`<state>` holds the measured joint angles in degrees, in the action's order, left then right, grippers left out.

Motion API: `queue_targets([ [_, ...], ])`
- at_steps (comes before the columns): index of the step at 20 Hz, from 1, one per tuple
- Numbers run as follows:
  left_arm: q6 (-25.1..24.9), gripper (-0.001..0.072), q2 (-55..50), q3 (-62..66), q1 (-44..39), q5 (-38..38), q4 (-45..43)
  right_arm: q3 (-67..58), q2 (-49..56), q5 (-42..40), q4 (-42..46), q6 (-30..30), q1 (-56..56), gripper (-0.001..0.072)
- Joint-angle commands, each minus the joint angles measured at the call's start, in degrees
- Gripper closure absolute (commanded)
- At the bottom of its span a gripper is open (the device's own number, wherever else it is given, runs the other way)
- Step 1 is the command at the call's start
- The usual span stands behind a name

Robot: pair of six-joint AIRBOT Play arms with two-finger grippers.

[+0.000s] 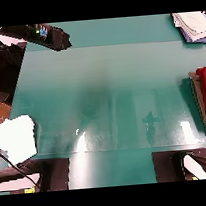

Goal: Fold the shirts.

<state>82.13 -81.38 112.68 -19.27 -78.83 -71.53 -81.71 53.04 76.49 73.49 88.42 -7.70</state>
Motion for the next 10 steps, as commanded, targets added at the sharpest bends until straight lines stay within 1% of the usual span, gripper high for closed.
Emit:
queue_targets([
  [1,0.0,0.068,0.0,0.0,0.0,0.1,0.0,-0.1,0.0,0.0,0.0,0.0,0.0,0.0697],
  [3,-0.1,0.068,0.0,0.0,0.0,3.8,0.0,-0.1,0.0,0.0,0.0,0.0,0.0,0.0697],
  [4,-0.1,0.068,0.0,0.0,0.0,3.9,-0.2,-0.1,0.0,0.0,0.0,0.0,0.0,0.0697],
  [5,-0.1,0.068,0.1,0.0,0.6,2.5,-0.9,-0.1,0.0,0.0,0.0,0.0,0.0,0.0697],
  [6,0.0,0.068,0.2,0.8,1.5,-2.6,-3.3,-0.1,0.0,0.0,0.0,-0.1,0.0,0.0697],
  [7,1.3,0.068,0.3,1.3,2.6,-9.3,-7.1,0.0,0.0,0.0,0.1,-0.8,0.0,0.0697],
  [9,3.5,0.068,1.5,0.7,5.0,-22.6,-18.5,0.0,0.0,0.0,0.2,-2.7,0.0,0.0697],
  [10,3.7,0.0679,2.9,-0.7,6.1,-26.3,-23.7,0.0,0.0,0.0,0.1,-3.0,0.0,0.0697],
])
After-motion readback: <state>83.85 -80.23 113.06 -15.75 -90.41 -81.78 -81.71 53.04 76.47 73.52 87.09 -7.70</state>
